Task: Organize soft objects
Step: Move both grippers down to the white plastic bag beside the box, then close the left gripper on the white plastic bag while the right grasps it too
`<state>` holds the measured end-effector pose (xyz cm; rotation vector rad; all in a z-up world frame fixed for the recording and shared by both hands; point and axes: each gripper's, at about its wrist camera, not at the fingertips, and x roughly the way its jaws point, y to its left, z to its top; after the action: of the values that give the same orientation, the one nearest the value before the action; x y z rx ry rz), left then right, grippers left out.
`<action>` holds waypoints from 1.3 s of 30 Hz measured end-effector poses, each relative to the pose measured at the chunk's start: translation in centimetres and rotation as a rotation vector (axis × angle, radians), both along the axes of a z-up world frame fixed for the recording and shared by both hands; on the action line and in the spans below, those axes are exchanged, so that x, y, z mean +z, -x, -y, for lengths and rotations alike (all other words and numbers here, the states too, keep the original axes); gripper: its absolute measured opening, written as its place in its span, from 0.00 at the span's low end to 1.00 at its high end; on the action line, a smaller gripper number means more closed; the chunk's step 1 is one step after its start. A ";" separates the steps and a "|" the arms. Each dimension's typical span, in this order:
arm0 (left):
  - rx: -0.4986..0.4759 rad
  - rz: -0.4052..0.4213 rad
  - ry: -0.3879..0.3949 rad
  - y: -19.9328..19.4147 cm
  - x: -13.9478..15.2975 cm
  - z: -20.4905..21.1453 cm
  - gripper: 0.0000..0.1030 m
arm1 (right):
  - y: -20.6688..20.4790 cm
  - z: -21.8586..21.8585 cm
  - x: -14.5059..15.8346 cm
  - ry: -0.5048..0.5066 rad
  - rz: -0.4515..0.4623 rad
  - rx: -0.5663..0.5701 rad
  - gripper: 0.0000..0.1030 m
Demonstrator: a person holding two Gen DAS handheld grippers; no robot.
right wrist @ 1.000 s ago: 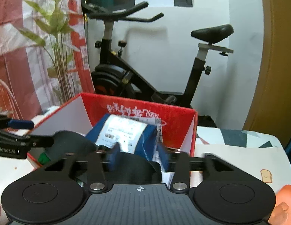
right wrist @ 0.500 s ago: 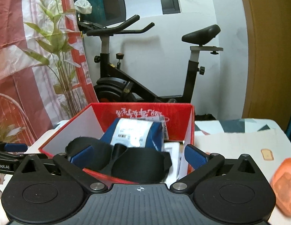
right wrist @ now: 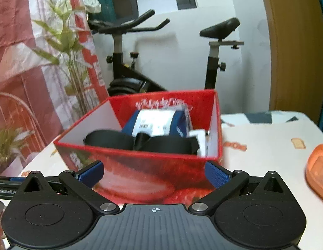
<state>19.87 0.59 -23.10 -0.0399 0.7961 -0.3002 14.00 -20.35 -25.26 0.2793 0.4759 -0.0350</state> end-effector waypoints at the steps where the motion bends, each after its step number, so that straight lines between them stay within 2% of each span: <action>1: 0.002 -0.015 -0.002 0.1 -0.5 -0.1 1.00 | 0.1 -0.2 -0.3 -0.002 -0.009 0.007 1.00; 12: 0.016 -0.066 -0.023 0.5 -3.4 -1.0 1.00 | -0.9 -2.8 -4.2 0.007 -0.117 0.071 0.99; 22: 0.001 -0.071 -0.003 0.4 -4.0 -1.0 0.98 | -2.6 -4.3 -6.9 0.040 -0.203 0.131 0.99; 28: 0.001 -0.057 0.023 0.0 -3.7 -1.4 0.83 | -3.5 -5.3 -7.9 0.044 -0.232 0.183 0.96; 32: -0.009 -0.041 0.025 0.1 -3.7 -1.4 0.68 | -3.6 -5.4 -8.3 0.027 -0.235 0.192 0.96; 36: -0.003 -0.005 0.041 0.2 -2.8 -1.8 0.62 | -3.4 -5.3 -8.7 0.017 -0.233 0.199 0.96; 39: -0.024 0.012 0.060 0.1 -2.3 -1.7 0.61 | -3.1 -5.3 -8.9 0.016 -0.224 0.203 0.96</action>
<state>19.80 2.33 -25.39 -0.0846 0.7763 -0.3466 17.13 -15.01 -34.18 0.2111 0.7247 0.1293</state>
